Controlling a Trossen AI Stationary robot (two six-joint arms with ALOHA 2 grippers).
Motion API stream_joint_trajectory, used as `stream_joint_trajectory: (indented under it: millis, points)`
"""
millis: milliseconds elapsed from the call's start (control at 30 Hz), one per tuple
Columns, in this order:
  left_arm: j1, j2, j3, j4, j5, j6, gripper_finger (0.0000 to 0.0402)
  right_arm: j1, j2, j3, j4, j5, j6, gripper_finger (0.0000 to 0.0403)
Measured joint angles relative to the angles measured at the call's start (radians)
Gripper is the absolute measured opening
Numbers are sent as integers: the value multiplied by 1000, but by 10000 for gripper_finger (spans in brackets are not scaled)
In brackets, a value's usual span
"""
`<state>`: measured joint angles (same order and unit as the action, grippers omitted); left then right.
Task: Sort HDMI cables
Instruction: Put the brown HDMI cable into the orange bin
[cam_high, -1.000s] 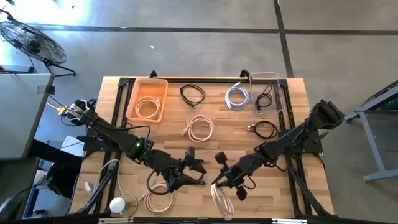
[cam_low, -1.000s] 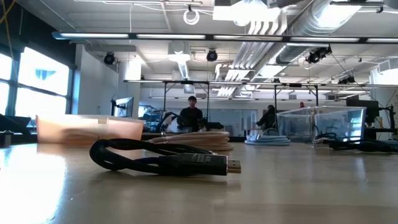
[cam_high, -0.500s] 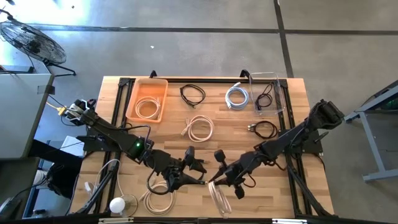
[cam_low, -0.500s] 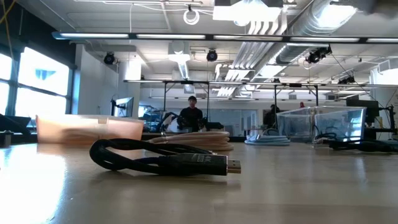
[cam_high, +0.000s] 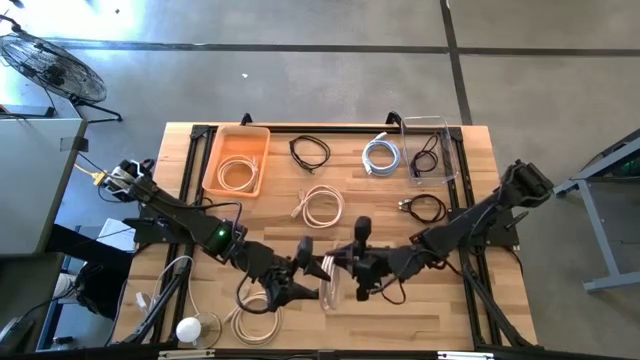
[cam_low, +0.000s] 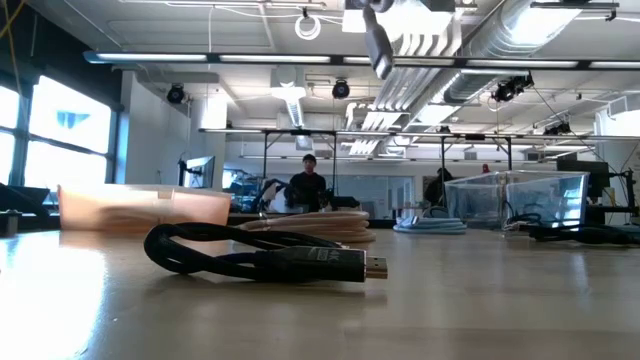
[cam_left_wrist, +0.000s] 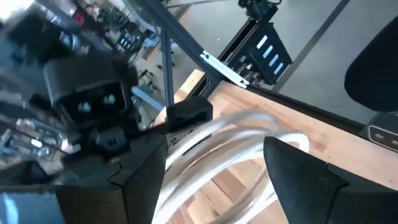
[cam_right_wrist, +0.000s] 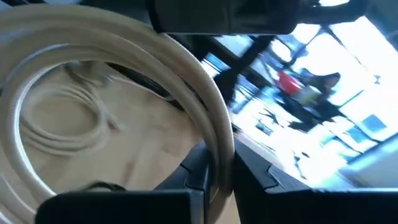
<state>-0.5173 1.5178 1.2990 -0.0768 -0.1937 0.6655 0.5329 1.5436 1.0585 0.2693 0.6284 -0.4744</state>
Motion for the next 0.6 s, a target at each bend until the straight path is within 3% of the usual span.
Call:
stream_joint_trajectory:
  millis: [300,600]
  points:
    - [0,-2,1,-38,-9,-16,262,65,0,25,-58,342,-27,33]
    - [-2,0,0,-40,-97,-45,262,140,-1,27,-163,518,37,33]
